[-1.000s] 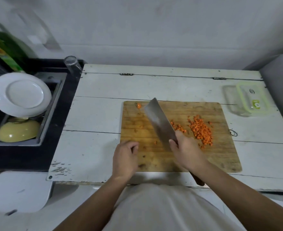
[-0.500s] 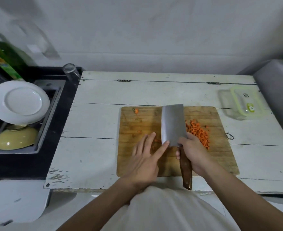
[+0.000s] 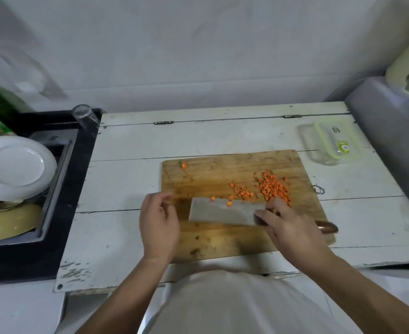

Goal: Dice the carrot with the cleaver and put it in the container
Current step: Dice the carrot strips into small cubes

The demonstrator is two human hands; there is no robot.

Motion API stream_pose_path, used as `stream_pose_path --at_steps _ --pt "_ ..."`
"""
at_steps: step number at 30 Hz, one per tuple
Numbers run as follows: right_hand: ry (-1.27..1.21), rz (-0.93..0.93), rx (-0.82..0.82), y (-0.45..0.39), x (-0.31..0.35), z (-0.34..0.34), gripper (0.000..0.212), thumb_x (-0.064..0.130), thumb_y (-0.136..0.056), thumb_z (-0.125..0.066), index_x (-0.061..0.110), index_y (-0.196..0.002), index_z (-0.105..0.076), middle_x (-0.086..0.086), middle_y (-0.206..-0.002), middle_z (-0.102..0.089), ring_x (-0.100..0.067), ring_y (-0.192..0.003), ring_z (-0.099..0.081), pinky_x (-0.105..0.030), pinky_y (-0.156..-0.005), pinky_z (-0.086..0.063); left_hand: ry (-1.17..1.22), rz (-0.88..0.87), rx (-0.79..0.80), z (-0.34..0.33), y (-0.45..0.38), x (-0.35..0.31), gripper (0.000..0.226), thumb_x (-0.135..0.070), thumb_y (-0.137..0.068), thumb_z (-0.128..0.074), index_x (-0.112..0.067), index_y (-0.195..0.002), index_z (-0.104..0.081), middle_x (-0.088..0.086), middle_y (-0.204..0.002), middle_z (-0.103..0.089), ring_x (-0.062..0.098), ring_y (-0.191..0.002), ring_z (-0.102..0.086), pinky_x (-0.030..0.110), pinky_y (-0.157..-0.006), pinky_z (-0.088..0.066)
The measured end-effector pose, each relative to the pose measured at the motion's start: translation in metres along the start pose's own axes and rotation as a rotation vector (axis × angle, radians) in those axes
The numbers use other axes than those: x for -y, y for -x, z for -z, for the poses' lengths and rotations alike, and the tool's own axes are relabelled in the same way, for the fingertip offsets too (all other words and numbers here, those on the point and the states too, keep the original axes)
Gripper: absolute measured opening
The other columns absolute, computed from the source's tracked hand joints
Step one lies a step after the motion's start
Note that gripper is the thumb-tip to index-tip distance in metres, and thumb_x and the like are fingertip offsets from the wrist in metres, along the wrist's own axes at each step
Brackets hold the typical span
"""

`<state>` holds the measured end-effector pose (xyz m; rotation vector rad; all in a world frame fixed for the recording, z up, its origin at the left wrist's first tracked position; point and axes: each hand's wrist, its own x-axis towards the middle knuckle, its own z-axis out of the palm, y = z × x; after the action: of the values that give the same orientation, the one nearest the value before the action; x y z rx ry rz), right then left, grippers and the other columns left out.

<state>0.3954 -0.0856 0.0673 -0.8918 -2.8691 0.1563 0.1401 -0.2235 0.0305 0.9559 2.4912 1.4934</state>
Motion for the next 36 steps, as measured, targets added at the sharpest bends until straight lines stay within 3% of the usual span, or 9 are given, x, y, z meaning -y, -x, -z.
stream_pose_path --at_steps 3,8,12,17,22,28,31,34,36 --pt "0.126 0.055 -0.005 0.005 0.001 -0.01 0.038 -0.005 -0.058 -0.078 0.014 -0.082 -0.056 -0.005 -0.087 -0.051 -0.025 -0.054 -0.048 -0.03 -0.052 -0.023 0.12 -0.082 0.024 0.0 0.001 -0.018 0.035 0.007 -0.083 -0.048 -0.018 -0.097 -0.068 -0.004 -0.096 -0.06 0.004 -0.093 -0.059 0.025 -0.084 -0.05" --pt "0.174 0.048 -0.061 0.015 0.002 -0.025 0.045 -0.009 -0.053 -0.078 0.015 -0.08 -0.051 -0.006 -0.08 -0.047 -0.026 -0.055 -0.048 -0.032 -0.049 -0.025 -0.141 -0.436 0.878 -0.037 0.027 -0.044 0.027 -0.009 -0.096 -0.052 -0.021 -0.111 -0.071 -0.005 -0.11 -0.062 0.01 -0.107 -0.052 0.017 -0.096 -0.039" --pt "0.155 0.06 -0.148 0.019 0.007 -0.029 0.04 -0.007 -0.058 -0.074 0.015 -0.082 -0.051 -0.005 -0.08 -0.048 -0.027 -0.057 -0.05 -0.036 -0.048 -0.039 -0.28 -0.379 0.845 -0.069 0.032 -0.041 0.031 -0.017 -0.103 -0.045 -0.018 -0.13 -0.06 0.0 -0.125 -0.053 0.021 -0.119 -0.045 0.039 -0.103 -0.041" --pt "0.161 0.017 -0.157 0.027 0.007 -0.031 0.034 -0.002 -0.063 -0.074 0.016 -0.082 -0.051 -0.005 -0.081 -0.048 -0.028 -0.057 -0.048 -0.038 -0.048 -0.038 -0.189 -0.309 0.846 -0.071 0.008 -0.043 0.041 -0.002 -0.1 -0.043 -0.018 -0.133 -0.063 -0.002 -0.13 -0.056 0.017 -0.124 -0.05 0.029 -0.109 -0.039" --pt "0.14 0.044 -0.23 0.033 0.008 -0.025 0.032 0.001 -0.074 -0.07 0.015 -0.096 -0.051 -0.006 -0.083 -0.049 -0.026 -0.057 -0.049 -0.036 -0.05 -0.039 -0.144 -0.479 1.102 -0.082 0.015 -0.059 0.045 0.004 -0.094 -0.042 -0.013 -0.127 -0.069 0.005 -0.124 -0.059 0.023 -0.121 -0.051 0.033 -0.108 -0.04" --pt "0.131 -0.023 -0.2 0.039 0.004 -0.023 0.034 -0.005 -0.066 -0.073 0.014 -0.088 -0.055 -0.007 -0.084 -0.051 -0.028 -0.056 -0.048 -0.036 -0.051 -0.039 -0.148 -0.439 0.918 -0.097 0.006 -0.064 0.047 0.005 -0.098 -0.043 -0.016 -0.132 -0.068 0.001 -0.128 -0.06 0.02 -0.121 -0.051 0.027 -0.107 -0.038" --pt "0.109 -0.02 -0.174 0.04 0.002 -0.02 0.031 -0.006 -0.07 -0.064 0.014 -0.092 -0.053 -0.007 -0.086 -0.049 -0.029 -0.057 -0.047 -0.039 -0.052 -0.043 -0.154 -0.502 1.047 -0.095 0.007 -0.069 0.05 0.008 -0.095 -0.044 -0.019 -0.126 -0.072 0.0 -0.126 -0.064 0.02 -0.119 -0.052 0.037 -0.105 -0.039" --pt "0.105 0.02 -0.127 0.041 0.007 -0.016 0.028 -0.006 -0.07 -0.057 0.013 -0.09 -0.052 -0.007 -0.084 -0.048 -0.029 -0.059 -0.049 -0.038 -0.053 -0.043 -0.395 -0.64 1.113 -0.097 0.005 -0.068 0.057 -0.003 -0.097 -0.041 -0.03 -0.146 -0.055 -0.007 -0.148 -0.049 0.02 -0.133 -0.037 0.04 -0.106 -0.03" --pt "0.061 0.003 -0.053 0.04 0.011 -0.011 0.029 -0.005 -0.067 -0.06 0.015 -0.086 -0.051 -0.005 -0.083 -0.047 -0.028 -0.057 -0.049 -0.037 -0.051 -0.041 -0.416 -0.619 0.98 -0.095 -0.008 -0.066 0.058 -0.005 -0.098 -0.042 -0.032 -0.15 -0.048 -0.008 -0.154 -0.045 0.019 -0.138 -0.034 0.042 -0.11 -0.03"
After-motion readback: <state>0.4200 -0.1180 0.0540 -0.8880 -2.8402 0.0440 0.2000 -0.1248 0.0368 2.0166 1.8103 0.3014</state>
